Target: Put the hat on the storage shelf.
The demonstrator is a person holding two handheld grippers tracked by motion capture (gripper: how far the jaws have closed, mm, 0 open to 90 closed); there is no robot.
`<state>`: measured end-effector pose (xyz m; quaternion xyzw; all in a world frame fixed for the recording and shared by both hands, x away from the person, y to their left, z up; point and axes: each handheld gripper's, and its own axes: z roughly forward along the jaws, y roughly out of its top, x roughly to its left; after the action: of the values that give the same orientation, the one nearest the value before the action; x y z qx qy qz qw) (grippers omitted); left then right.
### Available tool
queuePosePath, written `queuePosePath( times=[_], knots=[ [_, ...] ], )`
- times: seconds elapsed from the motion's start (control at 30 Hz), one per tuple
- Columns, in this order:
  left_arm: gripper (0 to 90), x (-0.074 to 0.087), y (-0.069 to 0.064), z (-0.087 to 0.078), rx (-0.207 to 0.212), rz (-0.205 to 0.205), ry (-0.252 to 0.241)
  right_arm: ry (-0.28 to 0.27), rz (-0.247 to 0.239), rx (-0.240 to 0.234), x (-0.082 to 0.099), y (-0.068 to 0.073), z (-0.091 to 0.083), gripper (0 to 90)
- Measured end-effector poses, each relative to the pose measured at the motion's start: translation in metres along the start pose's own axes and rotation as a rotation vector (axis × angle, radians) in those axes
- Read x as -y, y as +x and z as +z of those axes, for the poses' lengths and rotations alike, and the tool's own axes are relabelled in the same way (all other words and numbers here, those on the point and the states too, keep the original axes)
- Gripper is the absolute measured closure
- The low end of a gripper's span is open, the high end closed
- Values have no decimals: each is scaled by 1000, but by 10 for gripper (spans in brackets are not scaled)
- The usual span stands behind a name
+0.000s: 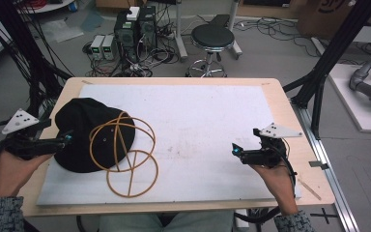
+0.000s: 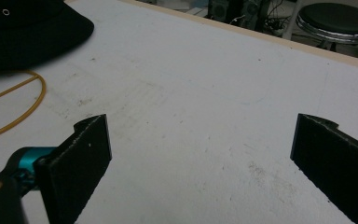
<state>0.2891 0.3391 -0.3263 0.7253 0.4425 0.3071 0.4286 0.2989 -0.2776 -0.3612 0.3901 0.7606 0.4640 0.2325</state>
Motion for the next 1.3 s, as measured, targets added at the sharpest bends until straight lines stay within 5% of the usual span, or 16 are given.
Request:
queuePosePath(
  times=[0.33, 0.53, 0.83, 1.3],
  knots=[
    [174, -27, 8, 23, -11, 7, -23, 8, 9, 0, 4, 1, -4, 46],
    [186, -34, 13, 39, -24, 5, -12, 12, 14, 2, 8, -1, -6, 47],
    [195, -44, 10, 57, -17, -18, -61, 24, 24, 7, 11, -1, -8, 47],
    [215, -30, 12, 73, -12, -105, -80, 40, 28, -11, 15, -2, -6, 47]
  ],
)
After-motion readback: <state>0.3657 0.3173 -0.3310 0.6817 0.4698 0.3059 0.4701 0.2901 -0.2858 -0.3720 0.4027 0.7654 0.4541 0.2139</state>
